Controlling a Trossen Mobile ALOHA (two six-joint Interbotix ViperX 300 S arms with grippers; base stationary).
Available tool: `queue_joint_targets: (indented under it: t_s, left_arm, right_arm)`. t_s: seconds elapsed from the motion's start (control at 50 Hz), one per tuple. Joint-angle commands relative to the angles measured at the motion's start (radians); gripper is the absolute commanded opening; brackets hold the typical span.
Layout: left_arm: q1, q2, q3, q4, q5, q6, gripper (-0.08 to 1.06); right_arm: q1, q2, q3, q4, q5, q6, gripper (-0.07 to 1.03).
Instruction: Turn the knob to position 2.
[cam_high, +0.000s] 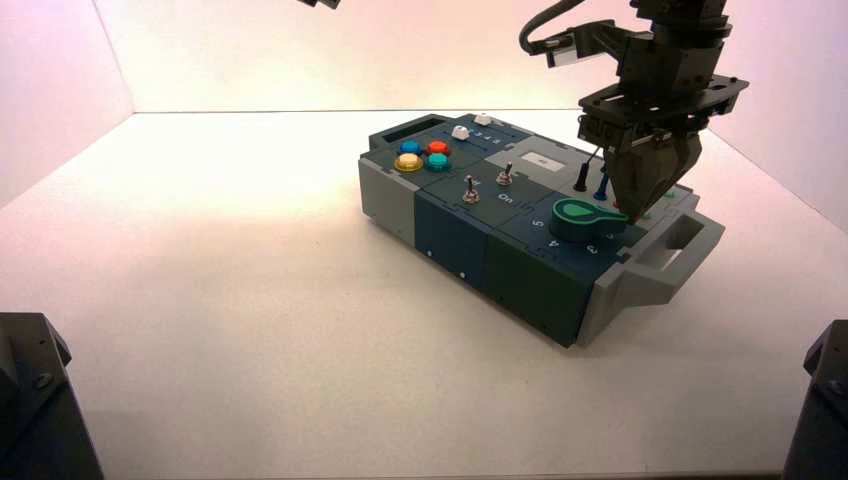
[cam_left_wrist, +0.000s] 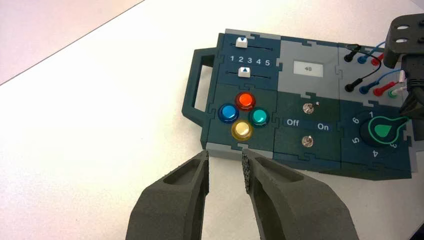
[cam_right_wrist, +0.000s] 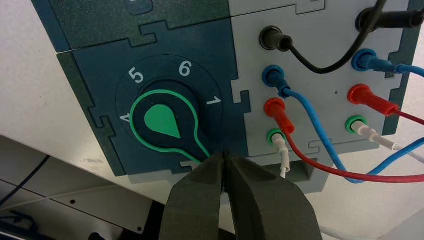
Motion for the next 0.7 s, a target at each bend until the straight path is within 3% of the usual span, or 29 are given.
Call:
queue_joint_targets:
  t_s: [0.02, 0.7]
  left_arm:
    - [-0.002, -0.017, -0.009, 0.002, -0.005, 0.005, 0.38]
    - [-0.002, -0.017, -0.006, 0.002, -0.003, 0.006, 0.38]
  right_arm:
    - [0.008, -0.021, -0.008, 0.006, -0.002, -0.005, -0.02]
    - [0.009, -0.028, -0.009, 0.002, 0.002, -0.003, -0.02]
